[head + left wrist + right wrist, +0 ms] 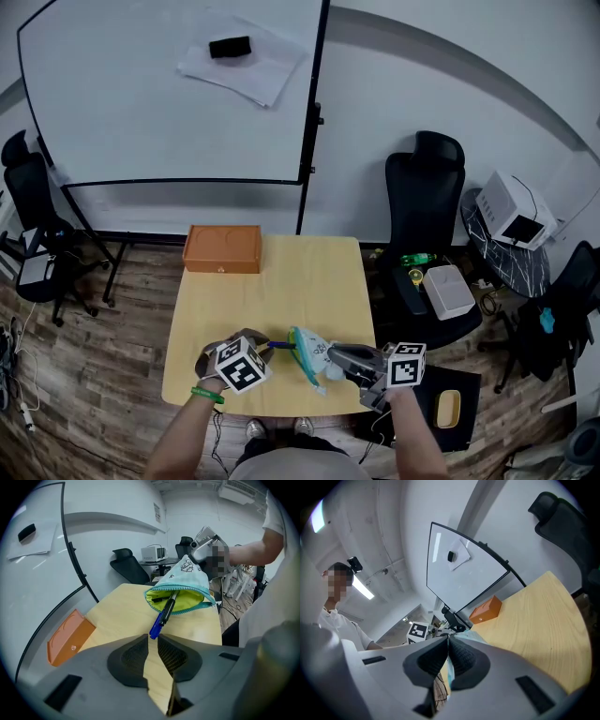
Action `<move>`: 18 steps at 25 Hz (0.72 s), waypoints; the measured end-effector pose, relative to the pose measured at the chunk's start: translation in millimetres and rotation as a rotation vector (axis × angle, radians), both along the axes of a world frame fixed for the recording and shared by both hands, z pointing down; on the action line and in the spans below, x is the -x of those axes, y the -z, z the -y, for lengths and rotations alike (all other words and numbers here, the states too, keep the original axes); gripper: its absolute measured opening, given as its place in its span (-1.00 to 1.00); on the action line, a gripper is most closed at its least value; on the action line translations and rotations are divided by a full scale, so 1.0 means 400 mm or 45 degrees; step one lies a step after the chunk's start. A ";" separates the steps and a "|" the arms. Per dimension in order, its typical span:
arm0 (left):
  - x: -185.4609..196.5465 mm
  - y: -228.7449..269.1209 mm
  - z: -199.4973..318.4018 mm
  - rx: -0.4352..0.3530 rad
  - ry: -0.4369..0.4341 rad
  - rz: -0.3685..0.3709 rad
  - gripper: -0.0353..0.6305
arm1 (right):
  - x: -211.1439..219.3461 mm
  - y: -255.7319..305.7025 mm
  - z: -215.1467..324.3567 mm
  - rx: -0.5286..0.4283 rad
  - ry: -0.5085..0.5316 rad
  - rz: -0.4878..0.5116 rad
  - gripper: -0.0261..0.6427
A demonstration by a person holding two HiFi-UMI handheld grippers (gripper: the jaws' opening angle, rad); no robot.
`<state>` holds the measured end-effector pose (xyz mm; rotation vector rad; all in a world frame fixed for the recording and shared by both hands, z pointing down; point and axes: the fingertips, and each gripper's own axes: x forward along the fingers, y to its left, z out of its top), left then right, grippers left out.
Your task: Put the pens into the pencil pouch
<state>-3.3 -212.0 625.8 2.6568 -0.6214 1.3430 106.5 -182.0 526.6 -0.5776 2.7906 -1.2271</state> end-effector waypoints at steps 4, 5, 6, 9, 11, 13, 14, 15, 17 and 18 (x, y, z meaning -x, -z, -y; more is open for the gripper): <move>-0.008 0.005 -0.013 0.002 -0.039 -0.003 -0.74 | -0.001 -0.005 0.001 0.002 -0.003 -0.010 -0.90; -0.011 0.010 -0.017 -0.003 -0.050 -0.005 -0.74 | -0.001 -0.006 0.002 0.001 -0.004 -0.015 -0.90; -0.015 0.016 -0.019 -0.009 -0.060 -0.009 -0.75 | -0.001 -0.007 0.003 0.001 -0.002 -0.019 -0.90; -0.034 0.042 -0.022 -0.030 -0.087 -0.036 -0.75 | 0.008 -0.006 0.001 0.000 0.013 -0.026 -0.90; -0.051 0.062 -0.024 -0.051 -0.116 -0.045 -0.76 | 0.017 -0.005 -0.001 -0.003 0.031 -0.030 -0.90; -0.068 0.074 -0.027 -0.078 -0.152 -0.023 -0.76 | 0.027 0.001 -0.004 -0.007 0.056 -0.024 -0.90; -0.072 0.075 -0.027 -0.092 -0.168 0.001 -0.76 | 0.033 0.004 -0.008 -0.010 0.071 -0.021 -0.90; -0.075 0.074 -0.027 -0.103 -0.182 0.030 -0.76 | 0.037 0.006 -0.012 -0.014 0.086 -0.021 -0.90; -0.079 0.065 -0.029 -0.118 -0.209 0.088 -0.76 | 0.043 0.006 -0.018 -0.019 0.108 -0.029 -0.90; -0.081 0.059 -0.031 -0.122 -0.221 0.110 -0.76 | 0.045 0.005 -0.020 -0.020 0.116 -0.034 -0.90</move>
